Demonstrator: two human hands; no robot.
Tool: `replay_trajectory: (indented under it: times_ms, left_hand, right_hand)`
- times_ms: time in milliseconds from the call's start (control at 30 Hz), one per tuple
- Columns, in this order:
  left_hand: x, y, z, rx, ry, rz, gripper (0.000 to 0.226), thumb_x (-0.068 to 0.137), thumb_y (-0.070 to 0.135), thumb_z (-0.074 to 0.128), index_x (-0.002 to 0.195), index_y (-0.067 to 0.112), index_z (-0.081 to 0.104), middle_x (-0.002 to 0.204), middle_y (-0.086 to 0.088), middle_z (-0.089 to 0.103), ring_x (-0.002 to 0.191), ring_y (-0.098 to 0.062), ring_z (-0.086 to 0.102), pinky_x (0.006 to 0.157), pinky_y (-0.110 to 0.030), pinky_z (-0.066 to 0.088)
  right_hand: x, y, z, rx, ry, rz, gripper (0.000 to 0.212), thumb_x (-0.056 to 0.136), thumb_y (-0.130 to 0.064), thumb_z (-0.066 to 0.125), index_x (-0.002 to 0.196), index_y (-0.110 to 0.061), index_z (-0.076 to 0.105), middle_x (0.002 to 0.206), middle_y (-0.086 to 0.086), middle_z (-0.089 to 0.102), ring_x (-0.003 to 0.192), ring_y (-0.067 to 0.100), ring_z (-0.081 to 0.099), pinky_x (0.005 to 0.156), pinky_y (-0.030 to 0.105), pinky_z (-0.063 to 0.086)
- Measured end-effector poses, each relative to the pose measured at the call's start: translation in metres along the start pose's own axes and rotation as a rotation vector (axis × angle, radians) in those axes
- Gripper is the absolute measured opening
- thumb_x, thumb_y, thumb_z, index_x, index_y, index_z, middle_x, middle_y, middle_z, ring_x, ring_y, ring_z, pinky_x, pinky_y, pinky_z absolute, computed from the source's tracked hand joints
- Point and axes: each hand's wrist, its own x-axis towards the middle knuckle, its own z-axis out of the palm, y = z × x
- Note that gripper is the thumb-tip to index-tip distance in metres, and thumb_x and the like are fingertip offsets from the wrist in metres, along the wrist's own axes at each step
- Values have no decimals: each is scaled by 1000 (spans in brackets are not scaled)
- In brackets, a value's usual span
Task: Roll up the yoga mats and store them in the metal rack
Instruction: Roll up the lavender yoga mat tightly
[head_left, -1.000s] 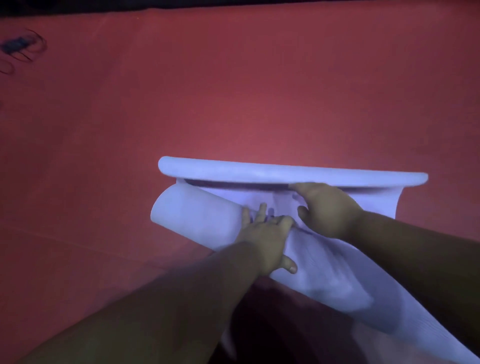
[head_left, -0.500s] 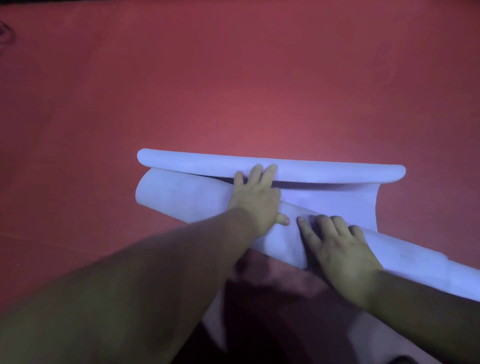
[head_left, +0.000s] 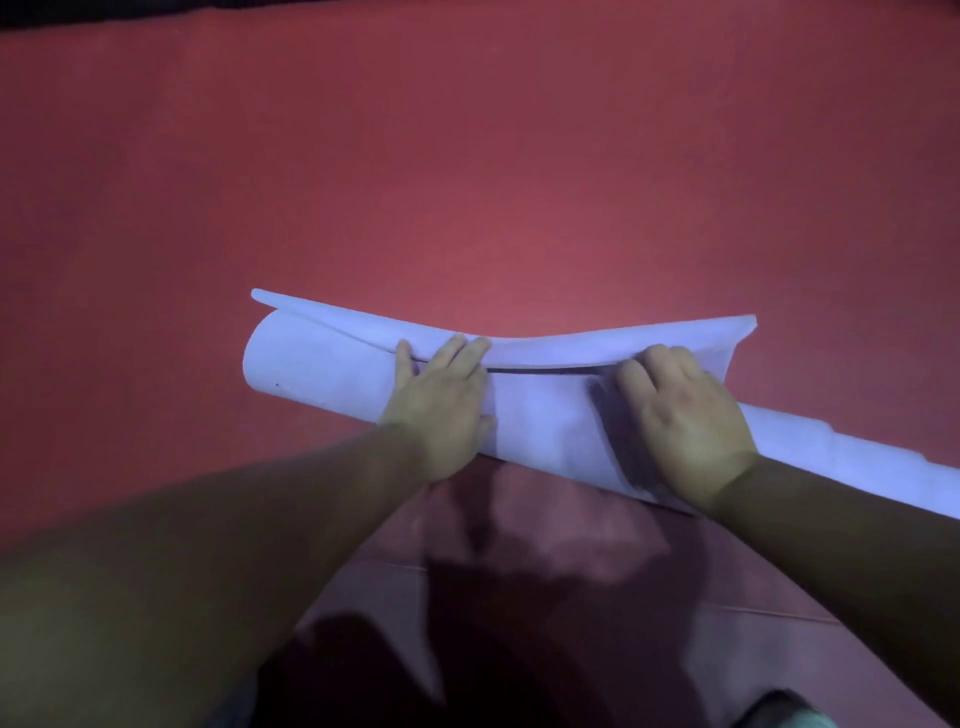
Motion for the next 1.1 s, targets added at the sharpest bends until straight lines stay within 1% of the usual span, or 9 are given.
replay_trajectory:
  times_ms: [100,167,300,500,667,800,900,967,1100]
  left_hand:
    - [-5,-2,4,20,-27,2,57,98,41,54,147,14,41,168,5,0,155,-15,-1,118,-68,10]
    - [1,-1,1,80,-44,5,59,98,37,56,149,14,38,168,3,-2,155,-17,0,119,-66,10]
    - [15,-10,-8,93,-73,15,69,94,47,64,149,15,37,168,7,-4,156,-21,1,119,-68,9]
    - [28,-29,-18,12,-124,-177,81,90,75,45,156,32,24,168,4,-17,155,-36,-8,114,-70,19]
    - [33,-49,-21,-95,-205,-347,74,95,74,30,153,27,32,166,9,-23,151,-42,8,106,-58,35]
    - [32,-52,-18,122,-10,-189,68,99,61,36,147,13,41,167,2,13,147,-28,21,111,-57,27]
    - [18,-58,-10,33,55,-156,62,100,48,48,145,7,44,163,-4,26,148,-23,25,119,-55,19]
    - [6,-65,-1,8,15,-141,63,99,46,51,148,8,40,165,-4,23,151,-21,22,121,-53,17]
    - [-6,-70,1,-112,-17,-106,67,92,39,67,144,4,43,160,-12,32,147,-29,29,118,-44,30]
  right_hand:
    - [6,-2,-2,-64,56,-91,14,83,-9,44,97,-12,43,79,15,48,67,34,50,48,41,39]
    - [7,-1,-1,-122,16,-71,39,80,-8,46,120,-10,47,76,14,52,61,34,53,44,36,33]
    - [20,-15,-18,-313,-397,7,90,80,-7,63,157,-15,17,98,7,57,75,31,63,51,33,31]
    - [15,-26,-28,-258,-582,31,43,86,-2,53,125,-15,39,102,2,48,78,31,61,49,35,27]
    - [12,-28,-24,-214,-633,72,48,85,-1,52,128,-17,42,106,1,50,77,30,60,59,35,39]
    - [9,-20,-15,-155,-557,85,61,85,-4,57,138,-21,32,112,2,53,76,29,64,55,35,38]
    - [11,-7,-4,-120,-360,28,65,55,4,76,109,-13,44,83,9,57,44,28,54,36,30,30]
    - [11,-3,0,-89,-284,-19,56,38,11,72,88,-7,53,67,13,53,32,27,47,31,24,27]
    - [-8,-8,5,-84,-284,-88,30,58,-7,79,82,-4,62,69,14,56,39,32,53,36,28,31]
